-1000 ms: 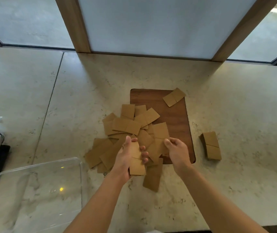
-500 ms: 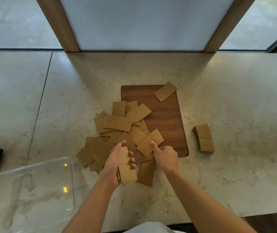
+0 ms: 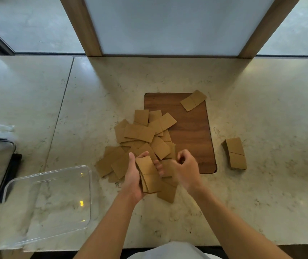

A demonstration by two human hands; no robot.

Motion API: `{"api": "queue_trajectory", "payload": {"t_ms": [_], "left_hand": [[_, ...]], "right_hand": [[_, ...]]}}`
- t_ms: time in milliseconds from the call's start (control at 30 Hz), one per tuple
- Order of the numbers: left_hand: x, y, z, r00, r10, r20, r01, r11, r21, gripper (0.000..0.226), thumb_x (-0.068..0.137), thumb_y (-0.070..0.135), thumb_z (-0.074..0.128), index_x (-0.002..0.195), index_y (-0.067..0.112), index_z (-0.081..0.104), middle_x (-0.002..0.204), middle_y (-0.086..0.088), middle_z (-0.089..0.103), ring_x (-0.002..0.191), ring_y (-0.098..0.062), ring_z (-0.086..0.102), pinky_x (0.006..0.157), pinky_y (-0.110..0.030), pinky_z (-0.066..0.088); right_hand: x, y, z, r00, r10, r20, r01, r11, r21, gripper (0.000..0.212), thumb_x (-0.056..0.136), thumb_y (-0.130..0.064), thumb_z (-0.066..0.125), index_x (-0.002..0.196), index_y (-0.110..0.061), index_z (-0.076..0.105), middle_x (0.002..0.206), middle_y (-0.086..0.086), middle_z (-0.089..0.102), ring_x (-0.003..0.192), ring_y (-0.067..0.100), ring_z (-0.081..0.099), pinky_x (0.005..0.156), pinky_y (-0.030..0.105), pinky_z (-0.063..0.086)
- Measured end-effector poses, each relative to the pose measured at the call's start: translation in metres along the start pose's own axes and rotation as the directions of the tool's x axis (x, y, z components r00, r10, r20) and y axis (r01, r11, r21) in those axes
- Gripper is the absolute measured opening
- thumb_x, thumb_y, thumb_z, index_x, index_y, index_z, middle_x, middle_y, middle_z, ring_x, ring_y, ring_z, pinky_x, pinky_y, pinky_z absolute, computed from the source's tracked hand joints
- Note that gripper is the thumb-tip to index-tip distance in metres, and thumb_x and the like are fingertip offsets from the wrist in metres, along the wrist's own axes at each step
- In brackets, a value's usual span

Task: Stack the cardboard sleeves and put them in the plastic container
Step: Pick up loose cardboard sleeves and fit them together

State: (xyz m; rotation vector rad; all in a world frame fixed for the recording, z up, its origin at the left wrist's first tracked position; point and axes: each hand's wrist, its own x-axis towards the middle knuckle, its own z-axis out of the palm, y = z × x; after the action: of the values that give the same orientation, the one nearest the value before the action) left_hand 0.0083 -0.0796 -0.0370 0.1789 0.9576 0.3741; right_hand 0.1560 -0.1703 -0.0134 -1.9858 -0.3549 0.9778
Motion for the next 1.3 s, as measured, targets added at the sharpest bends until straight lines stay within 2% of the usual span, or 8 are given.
{"api": "queue_trajectory", "payload": {"t_ms": [100,267,567,733,833,933,1100,1300], "left_hand": [[-0.003,-0.005,0.011,1.0,0.022,-0.004,-0.021,0.983,0.185,0.07,0.091,0.078,0.039,0.13,0.026,0.064,0.11,-0.024,0.074,0.09,-0.036,0.076,0.08,-0.051,0.064],[-0.008,-0.014,0.012,0.998,0.028,0.058,-0.036,0.988,0.15,0.067,0.088,0.069,0.047,0.14,0.029,0.059,0.111,-0.02,0.067,0.092,-0.033,0.074,0.078,-0.047,0.066],[-0.004,-0.015,0.006,1.0,0.002,0.028,-0.001,0.999,-0.042,0.058,0.093,0.07,0.048,0.122,0.022,0.061,0.09,-0.019,0.069,0.082,-0.035,0.074,0.078,-0.053,0.064],[0.0,-0.007,0.001,0.999,-0.011,-0.053,0.01,1.0,-0.022,0.065,0.09,0.078,0.048,0.118,0.021,0.06,0.083,-0.017,0.069,0.076,-0.035,0.071,0.082,-0.053,0.061],[-0.004,-0.004,0.001,0.997,0.01,-0.071,0.003,0.984,0.18,0.074,0.09,0.079,0.044,0.123,0.016,0.061,0.103,-0.021,0.076,0.079,-0.039,0.073,0.07,-0.046,0.062],[-0.011,-0.002,0.003,0.994,-0.076,0.076,0.047,0.944,0.325,0.086,0.092,0.08,0.034,0.137,0.012,0.059,0.118,-0.028,0.07,0.078,-0.036,0.072,0.065,-0.041,0.061],[-0.019,-0.004,0.013,0.899,-0.37,0.234,0.266,0.886,0.379,0.092,0.094,0.08,0.034,0.126,0.003,0.074,0.111,-0.029,0.072,0.088,-0.038,0.075,0.078,-0.047,0.064],[-0.018,-0.015,-0.003,0.95,-0.227,0.215,0.151,0.936,0.318,0.065,0.091,0.074,0.052,0.138,0.031,0.065,0.105,-0.02,0.072,0.079,-0.031,0.07,0.069,-0.045,0.062]], "right_hand": [[-0.023,-0.001,0.016,0.961,-0.023,0.276,0.083,0.974,-0.209,0.02,0.091,-0.017,0.075,0.099,-0.025,0.059,0.096,-0.007,0.071,0.085,0.008,0.07,0.066,0.02,0.056],[-0.034,0.008,0.018,0.959,-0.106,0.264,0.165,0.963,-0.213,0.013,0.096,-0.026,0.07,0.109,-0.027,0.071,0.09,-0.012,0.069,0.075,0.001,0.063,0.069,0.018,0.054],[-0.043,0.025,-0.007,0.809,-0.245,0.535,0.492,0.78,-0.386,0.081,0.081,-0.05,0.08,0.152,-0.03,0.047,0.134,-0.022,0.033,0.13,-0.006,0.029,0.112,0.015,0.029],[-0.037,0.023,-0.021,0.804,-0.408,0.433,0.529,0.823,-0.208,0.026,0.097,-0.023,0.07,0.123,-0.025,0.075,0.115,-0.026,0.063,0.103,-0.002,0.062,0.088,0.015,0.05],[-0.027,0.014,-0.026,0.883,-0.382,0.274,0.365,0.924,0.112,0.016,0.102,-0.011,0.062,0.096,-0.02,0.073,0.076,-0.013,0.064,0.065,0.011,0.054,0.063,0.034,0.046],[-0.013,0.0,-0.031,0.92,-0.259,0.293,0.185,0.949,0.256,0.016,0.106,-0.014,0.055,0.106,-0.009,0.07,0.082,0.005,0.058,0.06,0.006,0.048,0.057,0.025,0.041],[-0.003,-0.006,-0.018,0.85,-0.245,0.467,0.394,0.883,-0.254,0.022,0.1,-0.027,0.068,0.122,-0.022,0.068,0.102,-0.018,0.065,0.091,-0.006,0.061,0.076,0.008,0.045],[-0.003,0.01,0.0,0.89,-0.345,0.299,0.432,0.849,-0.305,0.04,0.079,-0.036,0.088,0.092,-0.041,0.051,0.097,-0.017,0.046,0.083,-0.011,0.048,0.072,0.009,0.044]]}}
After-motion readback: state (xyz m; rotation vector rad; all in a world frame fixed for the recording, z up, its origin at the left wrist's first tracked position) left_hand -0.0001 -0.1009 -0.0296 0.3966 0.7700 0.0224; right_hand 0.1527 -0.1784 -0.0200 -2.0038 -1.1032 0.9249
